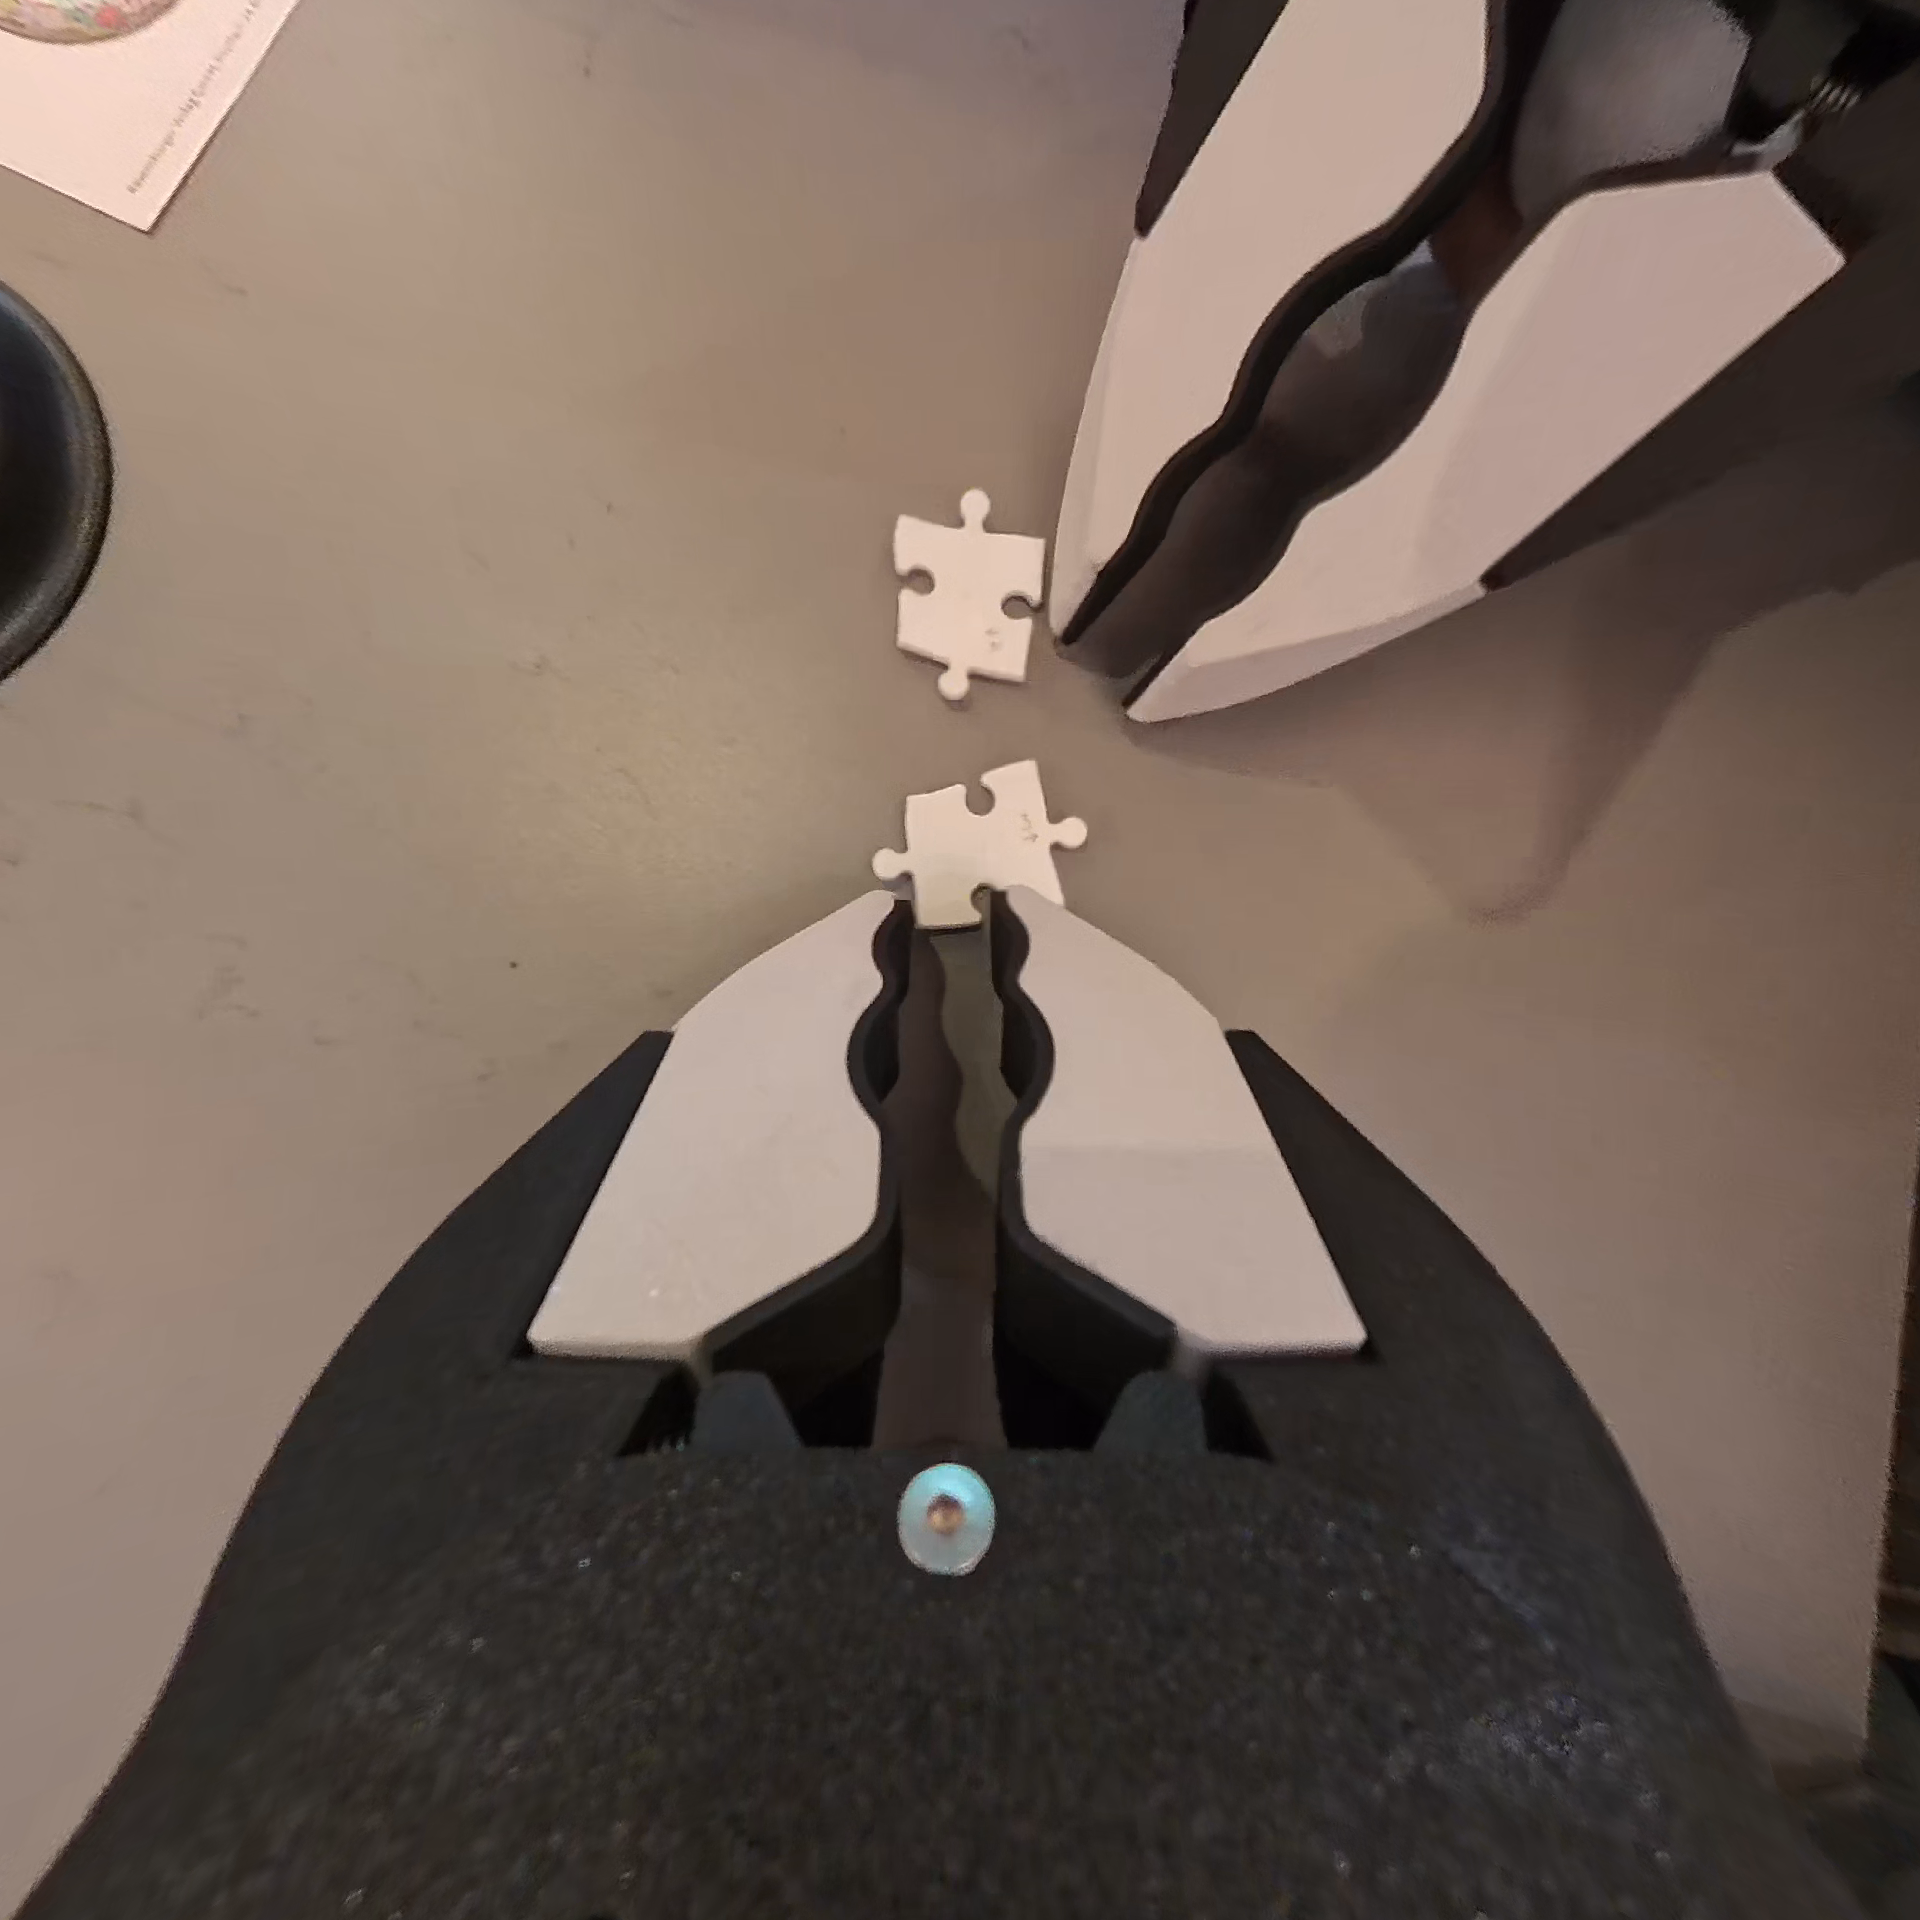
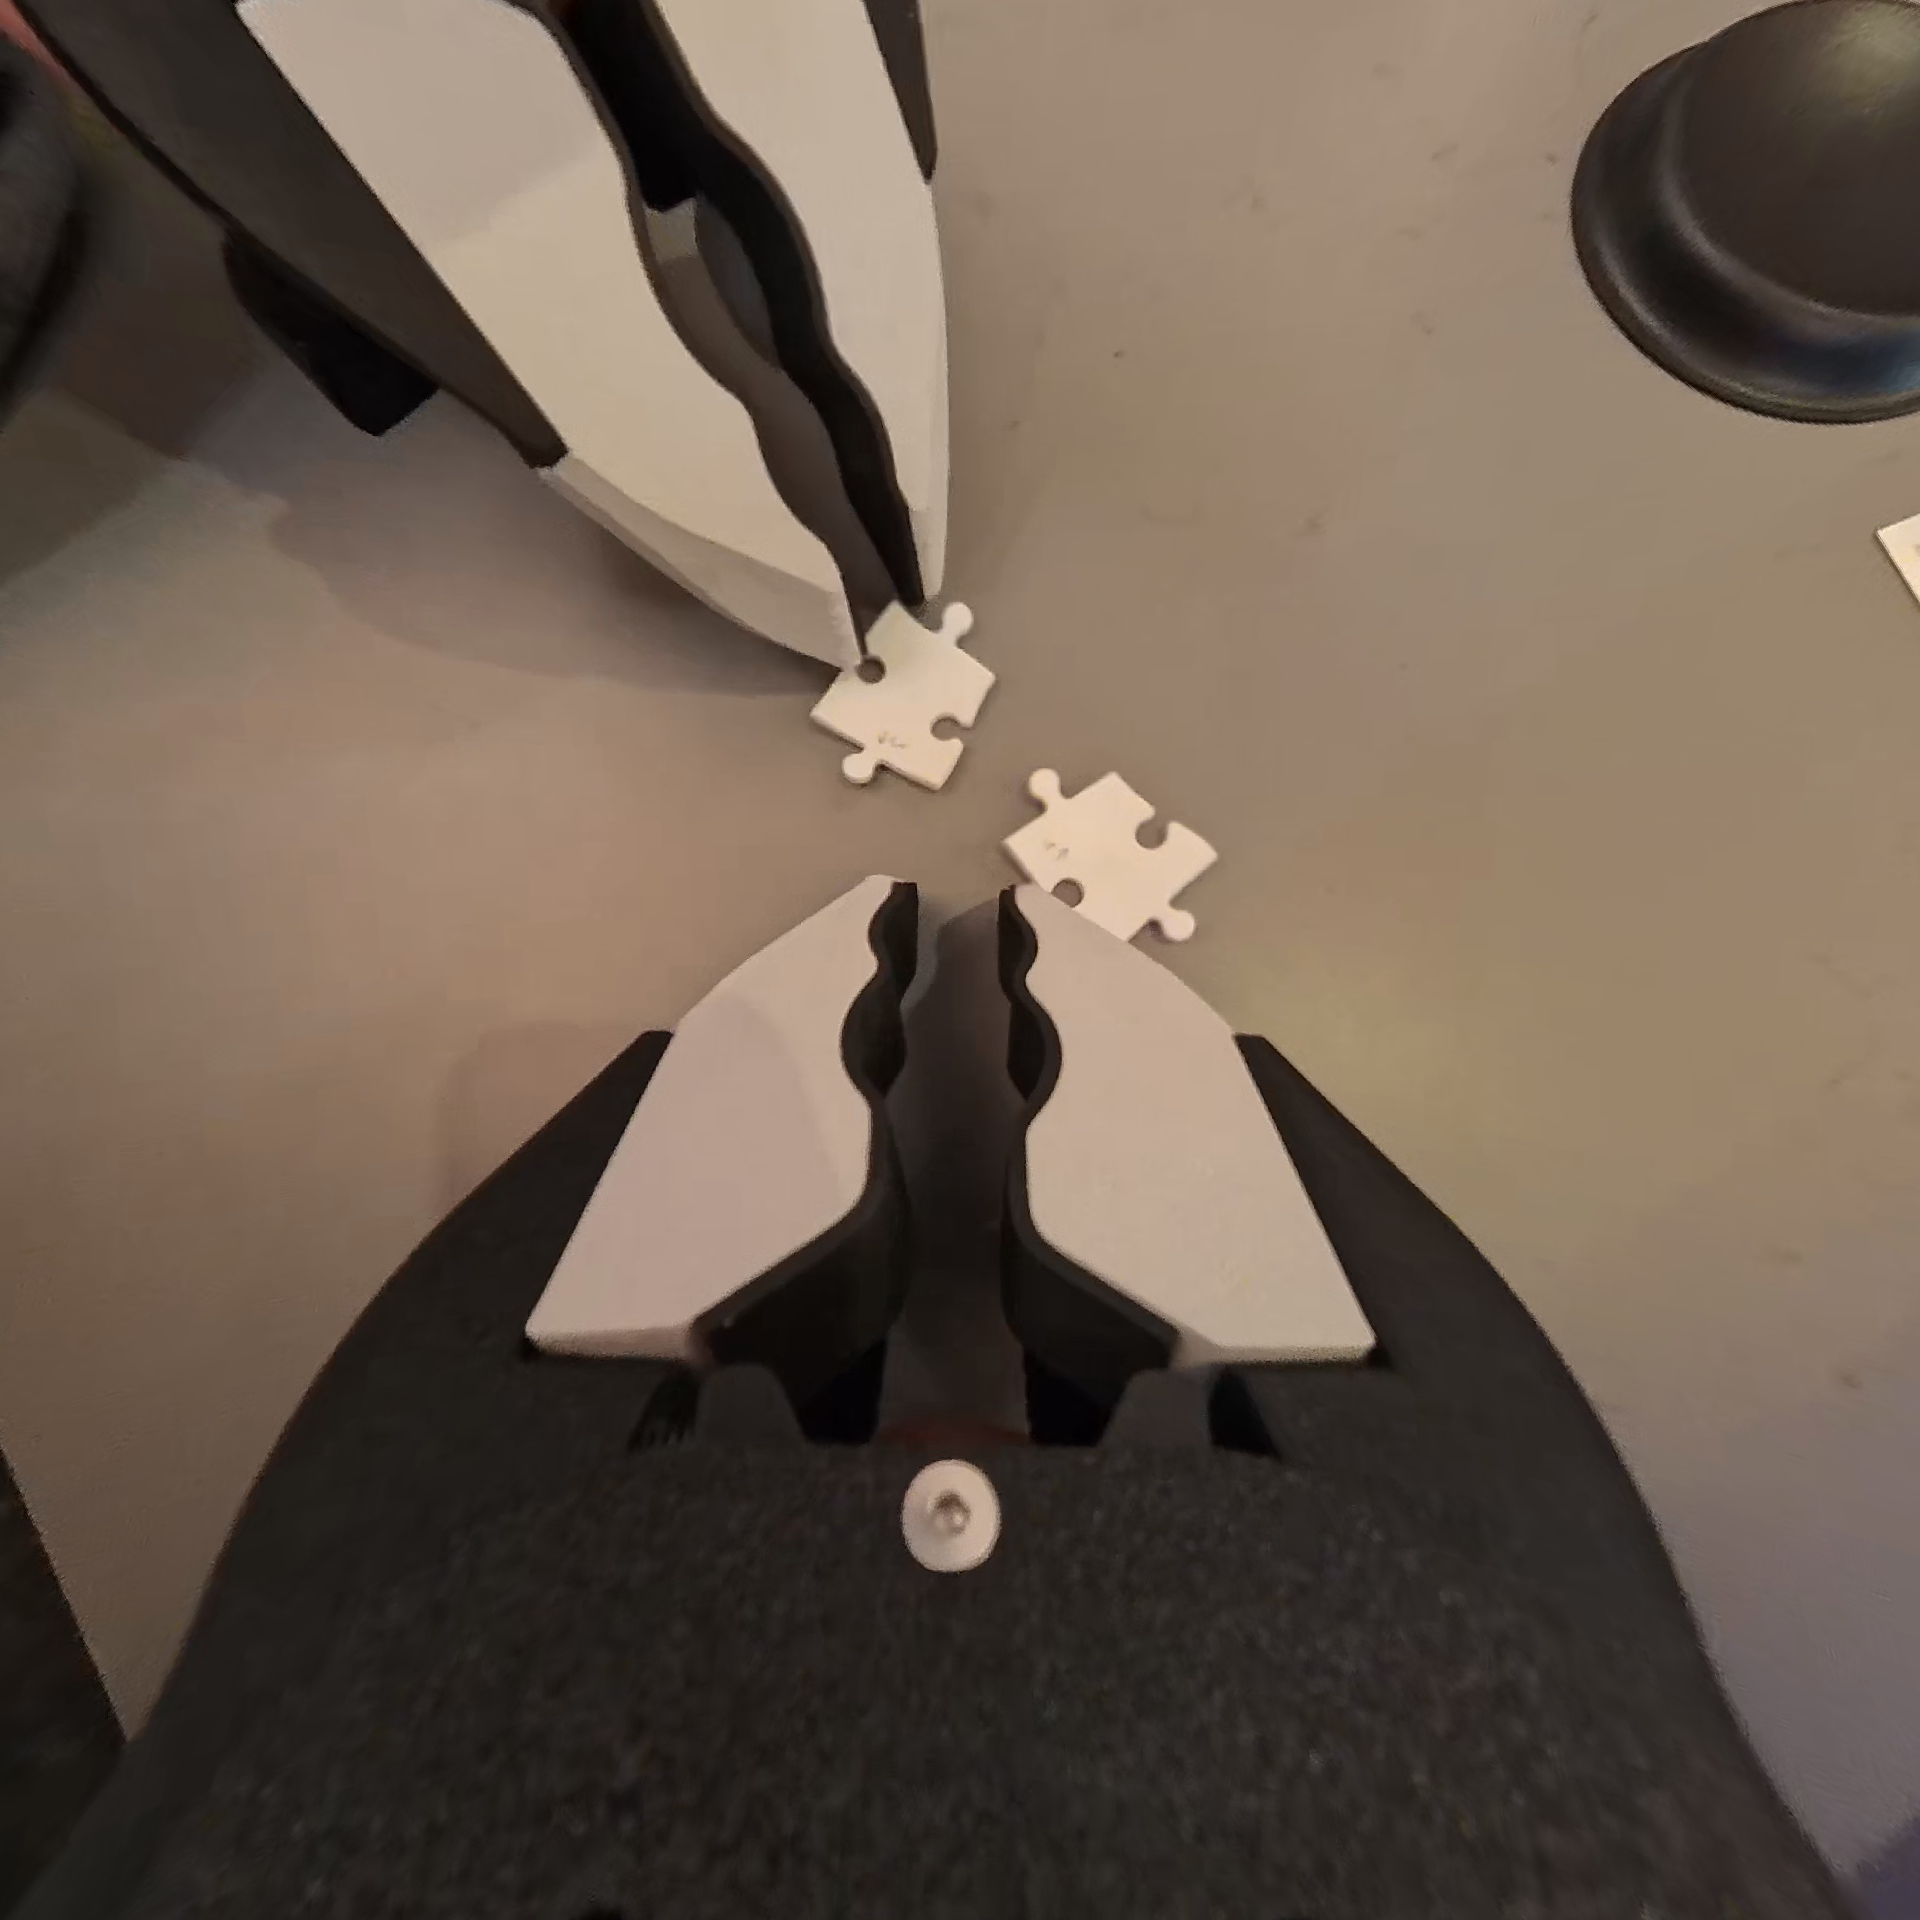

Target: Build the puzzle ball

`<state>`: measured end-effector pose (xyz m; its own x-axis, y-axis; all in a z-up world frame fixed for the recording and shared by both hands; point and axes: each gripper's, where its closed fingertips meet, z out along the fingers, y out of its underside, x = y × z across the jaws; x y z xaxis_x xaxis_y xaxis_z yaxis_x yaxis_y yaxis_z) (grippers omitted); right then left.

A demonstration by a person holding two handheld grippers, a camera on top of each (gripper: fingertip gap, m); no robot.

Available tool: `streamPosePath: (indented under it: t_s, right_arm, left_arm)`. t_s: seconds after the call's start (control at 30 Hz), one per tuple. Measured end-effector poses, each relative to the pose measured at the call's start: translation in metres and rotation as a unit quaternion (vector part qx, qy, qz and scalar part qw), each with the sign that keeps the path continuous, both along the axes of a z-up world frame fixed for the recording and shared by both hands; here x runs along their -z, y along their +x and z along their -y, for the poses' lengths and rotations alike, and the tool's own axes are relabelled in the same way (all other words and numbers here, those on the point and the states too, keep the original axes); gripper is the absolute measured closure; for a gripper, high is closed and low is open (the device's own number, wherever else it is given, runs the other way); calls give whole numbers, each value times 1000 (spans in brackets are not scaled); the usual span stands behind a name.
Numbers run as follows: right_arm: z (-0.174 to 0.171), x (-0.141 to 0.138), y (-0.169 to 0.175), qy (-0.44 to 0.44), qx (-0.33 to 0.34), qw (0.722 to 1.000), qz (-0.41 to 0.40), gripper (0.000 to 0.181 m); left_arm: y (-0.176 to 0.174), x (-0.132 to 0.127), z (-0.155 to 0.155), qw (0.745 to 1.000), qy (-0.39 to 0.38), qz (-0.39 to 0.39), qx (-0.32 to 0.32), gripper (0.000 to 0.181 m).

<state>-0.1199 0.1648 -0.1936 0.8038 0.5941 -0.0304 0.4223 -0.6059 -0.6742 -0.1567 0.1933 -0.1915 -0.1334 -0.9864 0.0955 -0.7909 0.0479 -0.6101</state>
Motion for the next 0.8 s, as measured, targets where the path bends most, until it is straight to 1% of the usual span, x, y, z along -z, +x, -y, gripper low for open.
streamPosePath:
  t_s: [0.07, 0.17, 0.3, 0.37, 0.47, 0.57, 0.7, 0.8]
  right_arm:
    - [0, -5, 1, 9, 0, 1000, -1, 166]
    - [-3, -13, 12, 22, 15, 1000, -9, 166]
    - [-9, -7, 27, 22, 32, 999, -3, 166]
    - [-14, -6, 31, 28, 35, 999, 8, 166]
    - [-22, -6, 32, 27, 42, 999, 9, 164]
    - [-23, 0, 29, -6, 41, 999, -3, 164]
    - [-19, 1, 25, -7, 34, 999, -10, 171]
    - [-19, 1, 23, -6, 30, 1000, -4, 181]
  left_arm:
    - [0, 0, 3, 1000, -15, -6, -2, 165]
    - [-2, 1, 13, 999, -42, -8, -8, 163]
    - [-10, 0, 14, 998, -43, -12, -39, 162]
    - [-12, -1, 10, 998, -24, -9, -56, 162]
    - [-6, -6, 4, 997, 6, 9, -82, 160]
    - [2, -7, 4, 995, 20, 17, -95, 158]
    - [6, -2, 3, 993, 54, 12, -101, 156]
    - [10, 2, 8, 994, 53, 13, -94, 157]
